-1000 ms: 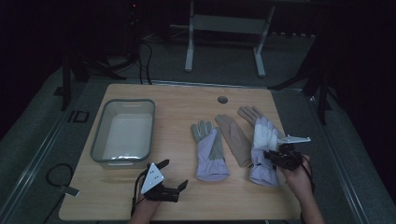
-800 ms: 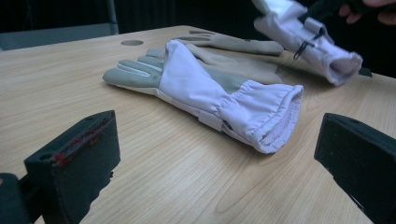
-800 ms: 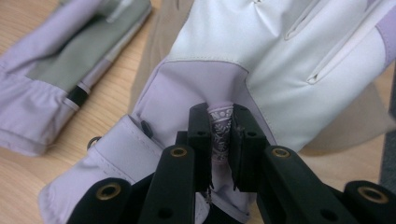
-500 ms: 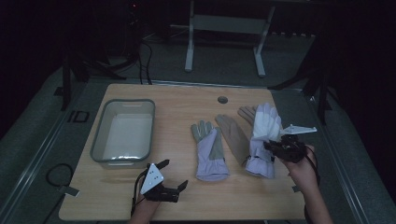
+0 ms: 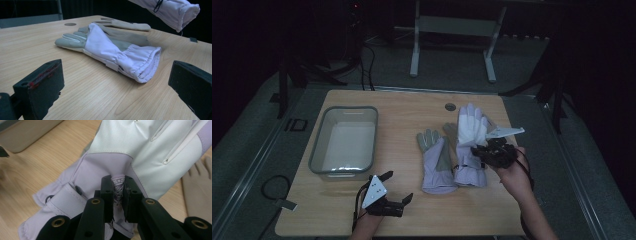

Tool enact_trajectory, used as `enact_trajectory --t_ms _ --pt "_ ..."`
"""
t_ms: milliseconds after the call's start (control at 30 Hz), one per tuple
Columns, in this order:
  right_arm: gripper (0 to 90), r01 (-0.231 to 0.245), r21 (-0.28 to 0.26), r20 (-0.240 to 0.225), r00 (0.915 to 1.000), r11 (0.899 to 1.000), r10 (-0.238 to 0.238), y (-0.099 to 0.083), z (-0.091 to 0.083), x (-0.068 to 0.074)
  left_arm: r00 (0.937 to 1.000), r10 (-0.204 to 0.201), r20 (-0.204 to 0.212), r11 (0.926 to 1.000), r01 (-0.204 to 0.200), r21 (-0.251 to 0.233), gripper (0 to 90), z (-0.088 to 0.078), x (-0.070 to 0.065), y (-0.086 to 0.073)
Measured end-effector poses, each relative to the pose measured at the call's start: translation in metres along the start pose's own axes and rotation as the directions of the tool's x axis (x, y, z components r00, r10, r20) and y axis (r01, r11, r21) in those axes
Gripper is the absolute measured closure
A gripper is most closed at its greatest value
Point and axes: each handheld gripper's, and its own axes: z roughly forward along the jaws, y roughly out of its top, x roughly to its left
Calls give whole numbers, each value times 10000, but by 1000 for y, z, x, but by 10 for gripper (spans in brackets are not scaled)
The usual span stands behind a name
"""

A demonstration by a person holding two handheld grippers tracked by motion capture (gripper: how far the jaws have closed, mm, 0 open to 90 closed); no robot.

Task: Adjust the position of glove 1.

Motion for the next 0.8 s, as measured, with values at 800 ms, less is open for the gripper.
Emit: enact_trajectory --t_ms 800 --pt "801 292 1061 -150 9995 9939 -277 33 60 60 10000 -73 -13 9999 73 94 2 1 1 0"
